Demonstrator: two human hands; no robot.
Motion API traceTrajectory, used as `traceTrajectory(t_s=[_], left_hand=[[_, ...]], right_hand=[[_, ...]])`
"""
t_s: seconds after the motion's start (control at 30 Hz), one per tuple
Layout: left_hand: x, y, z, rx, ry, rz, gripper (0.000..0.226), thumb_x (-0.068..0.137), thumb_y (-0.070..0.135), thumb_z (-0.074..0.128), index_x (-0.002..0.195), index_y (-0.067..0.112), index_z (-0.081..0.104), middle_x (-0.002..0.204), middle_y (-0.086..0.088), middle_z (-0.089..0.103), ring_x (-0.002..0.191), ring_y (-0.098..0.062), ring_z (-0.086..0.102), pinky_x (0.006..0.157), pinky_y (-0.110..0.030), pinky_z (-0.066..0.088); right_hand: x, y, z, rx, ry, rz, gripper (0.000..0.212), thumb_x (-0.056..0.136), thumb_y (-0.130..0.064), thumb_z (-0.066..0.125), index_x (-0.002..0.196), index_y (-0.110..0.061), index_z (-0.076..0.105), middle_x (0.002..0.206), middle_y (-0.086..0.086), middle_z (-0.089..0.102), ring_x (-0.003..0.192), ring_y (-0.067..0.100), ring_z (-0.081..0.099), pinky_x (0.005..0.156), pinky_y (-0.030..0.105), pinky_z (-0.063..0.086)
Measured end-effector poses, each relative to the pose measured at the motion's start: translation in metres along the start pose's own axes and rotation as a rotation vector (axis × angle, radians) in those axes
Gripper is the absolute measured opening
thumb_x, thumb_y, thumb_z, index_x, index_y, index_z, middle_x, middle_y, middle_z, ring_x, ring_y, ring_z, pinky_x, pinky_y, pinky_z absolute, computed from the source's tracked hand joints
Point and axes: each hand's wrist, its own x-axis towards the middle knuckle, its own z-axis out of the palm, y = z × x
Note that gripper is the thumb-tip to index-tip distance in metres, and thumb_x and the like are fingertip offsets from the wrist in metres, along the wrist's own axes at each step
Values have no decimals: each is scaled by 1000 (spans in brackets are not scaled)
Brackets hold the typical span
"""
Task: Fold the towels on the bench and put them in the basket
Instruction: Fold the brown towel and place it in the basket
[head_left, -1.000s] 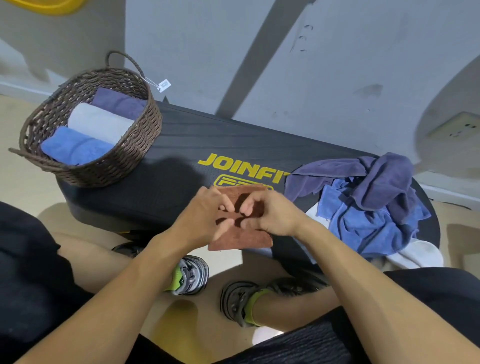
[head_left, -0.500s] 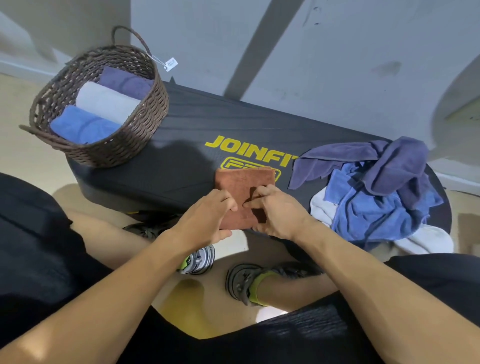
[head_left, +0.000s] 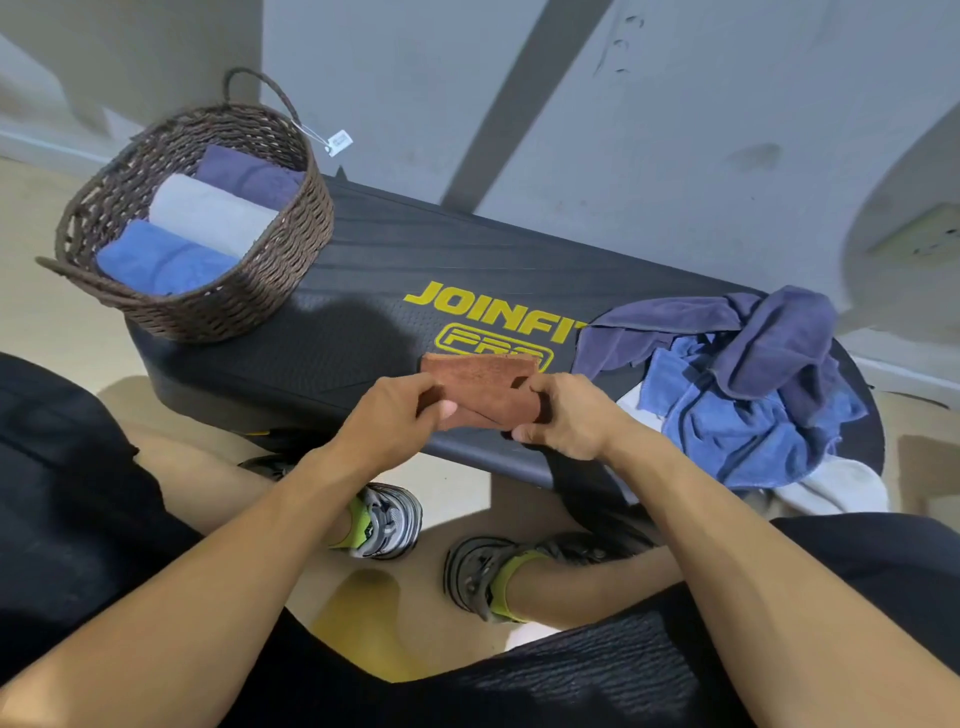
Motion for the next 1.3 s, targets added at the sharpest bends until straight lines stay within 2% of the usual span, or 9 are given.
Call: traceTrajectory(t_s=[0.13, 0.23, 0.3, 0.4, 0.53, 0.67, 0.9, 1.07, 1.3], left_hand=[[2, -3, 0, -80, 112, -118, 23, 83, 40, 75, 81, 20, 65, 71, 8, 65, 67, -9, 58, 58, -15, 35], [2, -7, -3, -188, 48, -176, 21, 77, 44, 80, 86, 29, 67, 75, 14, 68, 69, 6, 60, 60, -9, 41], [2, -10, -4, -238, 21, -189, 17, 79, 39, 80, 86, 27, 70, 76, 16, 69, 67, 10, 61, 61, -7, 42], [3, -9, 1, -231, 72, -235, 23, 88, 40, 69, 83, 18, 67, 72, 10, 68, 67, -2, 61, 63, -18, 44], [2, 0, 13, -157, 116, -301, 39, 95, 48, 54, 95, 10, 62, 83, -6, 68, 81, -26, 64, 73, -36, 49], [3, 9, 17, 13, 140, -340, 41, 99, 50, 43, 90, 10, 49, 93, -20, 67, 90, -41, 62, 69, -39, 39], [3, 11, 13, 21, 126, -393, 38, 101, 43, 44, 98, 5, 47, 99, -25, 65, 92, -45, 61, 74, -43, 45], [4, 12, 8, -21, 99, -415, 39, 100, 41, 44, 102, 2, 47, 100, -25, 65, 80, -46, 66, 77, -51, 52], [6, 14, 7, 217, 53, -492, 47, 99, 51, 43, 104, 5, 49, 102, -23, 66, 98, -43, 62, 79, -44, 45]], right_hand=[[3, 6, 5, 290, -57, 104, 11, 91, -20, 70, 92, -14, 61, 79, 5, 68, 67, 20, 60, 67, 30, 48], [6, 10, 7, 500, -63, 185, 4, 97, -19, 62, 96, -16, 61, 70, 3, 65, 53, 12, 58, 53, 23, 46], [9, 13, 9, 458, -22, 193, 7, 99, -25, 59, 94, -20, 61, 71, -2, 65, 53, 10, 56, 56, 22, 45], [14, 12, 13, 333, 47, 192, 12, 100, -33, 55, 103, -24, 62, 84, -9, 67, 76, 14, 62, 76, 27, 46], [17, 7, 21, 281, 148, 237, 34, 101, -36, 51, 119, -8, 57, 115, 10, 68, 108, 29, 62, 88, 33, 46], [17, 2, 30, 238, 241, 247, 33, 103, -38, 46, 111, -7, 49, 110, 17, 66, 103, 38, 61, 76, 35, 41], [15, -1, 38, 33, 363, 138, 29, 103, -49, 36, 98, -20, 35, 89, 15, 66, 84, 41, 61, 61, 37, 31], [18, 3, 37, 112, 384, 169, 34, 101, -47, 45, 105, -13, 47, 90, 17, 69, 85, 42, 63, 61, 34, 32], [24, 0, 36, 229, 390, 290, 33, 99, -46, 52, 103, -13, 48, 98, 14, 68, 93, 38, 63, 68, 34, 38]])
